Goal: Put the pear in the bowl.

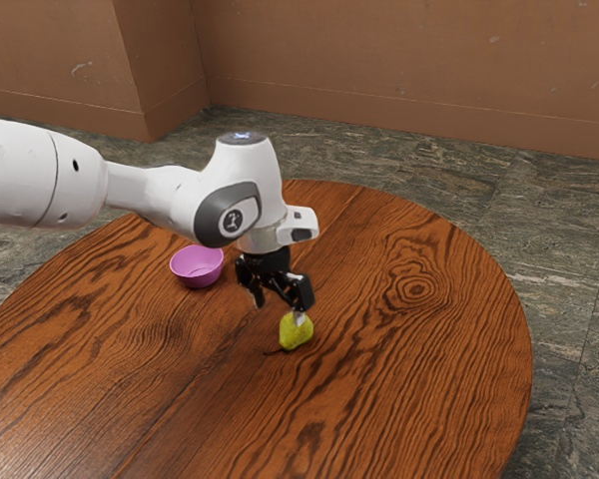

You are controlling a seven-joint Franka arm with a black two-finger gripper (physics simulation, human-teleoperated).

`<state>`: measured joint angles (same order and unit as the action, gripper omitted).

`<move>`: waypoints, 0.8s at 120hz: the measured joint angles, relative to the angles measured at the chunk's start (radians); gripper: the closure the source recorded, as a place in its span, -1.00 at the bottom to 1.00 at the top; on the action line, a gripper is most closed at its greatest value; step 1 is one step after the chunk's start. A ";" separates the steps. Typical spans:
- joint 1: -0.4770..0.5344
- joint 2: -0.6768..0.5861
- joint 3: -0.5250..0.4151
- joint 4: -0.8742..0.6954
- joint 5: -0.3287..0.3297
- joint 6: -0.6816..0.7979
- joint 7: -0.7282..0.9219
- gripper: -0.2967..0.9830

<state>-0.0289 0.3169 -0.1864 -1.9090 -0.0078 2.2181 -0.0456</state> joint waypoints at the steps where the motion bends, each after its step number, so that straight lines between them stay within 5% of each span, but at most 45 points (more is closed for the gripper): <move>1: 0.000 0.003 0.001 0.002 -0.001 0.003 0.002 -0.54; 96: 0.001 0.210 0.042 0.126 -0.077 0.052 0.142 -0.54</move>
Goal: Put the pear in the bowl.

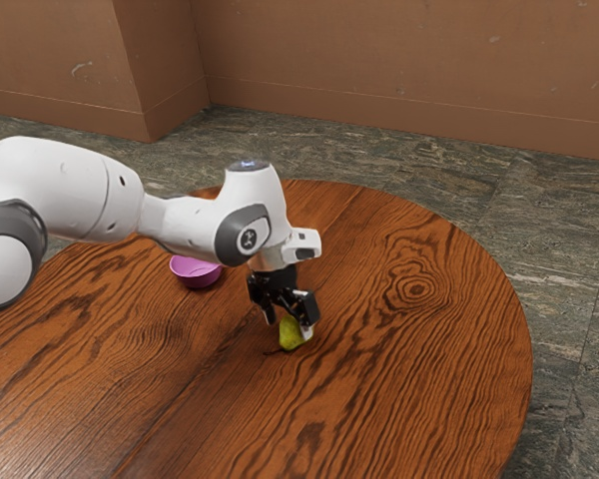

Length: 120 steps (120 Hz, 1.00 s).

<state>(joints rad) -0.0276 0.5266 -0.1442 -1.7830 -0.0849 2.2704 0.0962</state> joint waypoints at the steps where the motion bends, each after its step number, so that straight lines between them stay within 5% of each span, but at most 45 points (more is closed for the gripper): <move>1: 0.000 0.000 0.000 0.001 0.000 0.000 0.001 -0.54; 47: -0.002 0.052 -0.004 0.058 -0.006 0.003 0.026 -0.51; 120: -0.001 0.033 -0.001 0.072 -0.010 -0.007 0.026 0.10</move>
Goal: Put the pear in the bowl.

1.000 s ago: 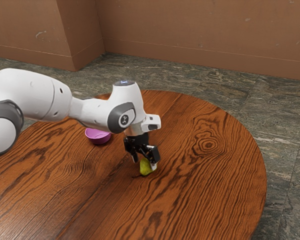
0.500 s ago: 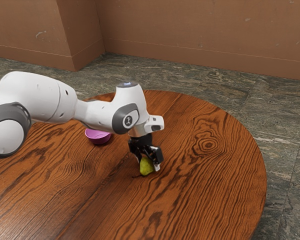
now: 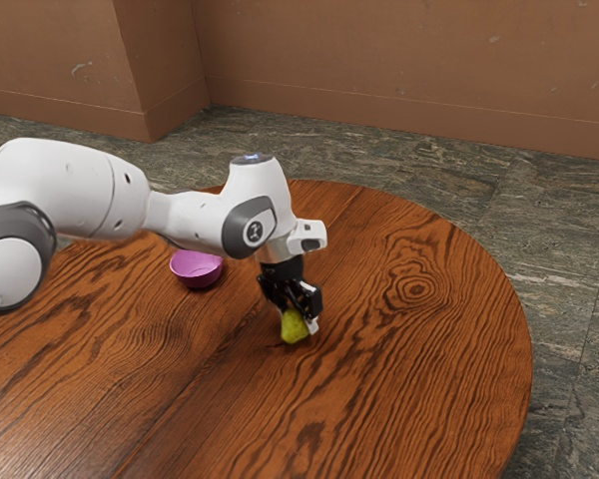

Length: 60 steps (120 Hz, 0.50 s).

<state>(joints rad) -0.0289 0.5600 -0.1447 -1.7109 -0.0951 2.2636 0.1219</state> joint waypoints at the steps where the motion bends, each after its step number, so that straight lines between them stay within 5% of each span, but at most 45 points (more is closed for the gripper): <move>1: 0.000 0.000 0.000 0.001 0.001 -0.001 -0.001 0.11; 60: 0.003 -0.061 0.176 0.063 0.014 -0.137 -0.020 0.20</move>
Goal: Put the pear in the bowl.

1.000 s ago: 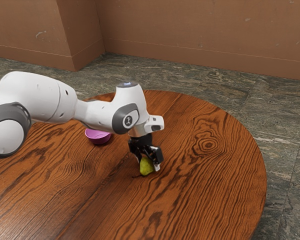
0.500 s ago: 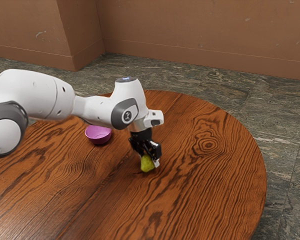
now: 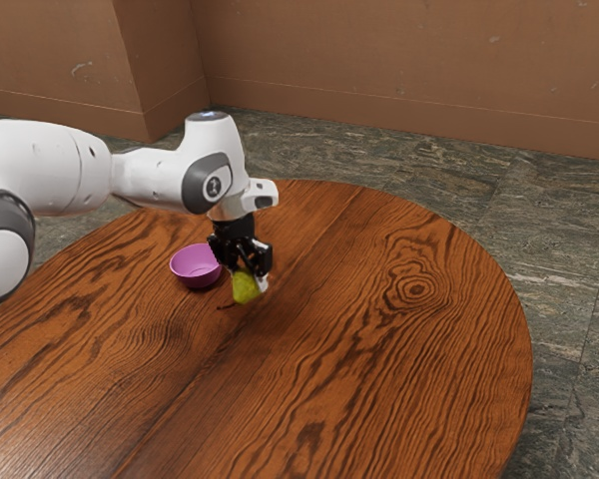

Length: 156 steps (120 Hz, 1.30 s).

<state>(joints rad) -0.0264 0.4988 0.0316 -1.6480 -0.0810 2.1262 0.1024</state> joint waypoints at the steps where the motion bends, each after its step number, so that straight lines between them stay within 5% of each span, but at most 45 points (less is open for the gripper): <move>1: 0.000 0.000 0.004 0.002 0.000 -0.003 0.000 0.20; 45: 0.154 0.017 0.063 0.116 0.002 -0.082 0.047 0.24; 145: 0.176 0.226 0.046 0.434 -0.011 -0.160 0.121 0.21; 156: 0.177 0.229 0.045 0.438 -0.014 -0.162 0.127 0.05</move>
<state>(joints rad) 0.1502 0.7276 0.0767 -1.2102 -0.0953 1.9639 0.2299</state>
